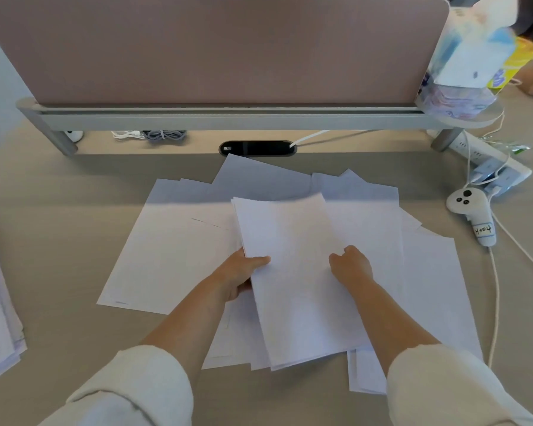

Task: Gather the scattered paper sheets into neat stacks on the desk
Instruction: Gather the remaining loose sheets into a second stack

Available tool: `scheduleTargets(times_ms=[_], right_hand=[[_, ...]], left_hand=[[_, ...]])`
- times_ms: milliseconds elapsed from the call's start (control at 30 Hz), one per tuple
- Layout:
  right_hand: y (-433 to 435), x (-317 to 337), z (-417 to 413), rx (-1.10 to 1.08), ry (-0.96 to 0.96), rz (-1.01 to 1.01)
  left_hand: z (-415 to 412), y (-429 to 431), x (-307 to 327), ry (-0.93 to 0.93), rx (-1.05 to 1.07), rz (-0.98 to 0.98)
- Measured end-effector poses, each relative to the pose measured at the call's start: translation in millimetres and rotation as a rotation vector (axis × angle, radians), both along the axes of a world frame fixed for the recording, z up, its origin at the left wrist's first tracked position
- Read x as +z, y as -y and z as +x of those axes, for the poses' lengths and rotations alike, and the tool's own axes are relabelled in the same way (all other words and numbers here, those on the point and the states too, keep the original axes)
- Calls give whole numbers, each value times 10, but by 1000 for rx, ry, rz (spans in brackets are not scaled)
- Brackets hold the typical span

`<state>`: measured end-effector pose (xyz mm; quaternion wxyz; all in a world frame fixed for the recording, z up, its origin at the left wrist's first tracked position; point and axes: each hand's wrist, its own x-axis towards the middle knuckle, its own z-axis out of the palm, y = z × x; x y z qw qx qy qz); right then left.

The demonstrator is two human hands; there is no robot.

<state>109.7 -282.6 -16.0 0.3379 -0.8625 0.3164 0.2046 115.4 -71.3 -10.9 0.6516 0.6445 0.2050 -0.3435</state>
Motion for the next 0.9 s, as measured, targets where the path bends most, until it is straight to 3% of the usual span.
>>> scheduleTargets(times_ms=[267, 467, 900], right_hand=[[-27, -62, -7, -71, 38, 57], [-57, -86, -24, -36, 55, -19], [-87, -99, -29, -200, 188, -3]], left_hand=[[90, -140, 269, 78, 199, -207], [188, -208, 118, 25, 6, 322], [114, -254, -92, 91, -344, 402]])
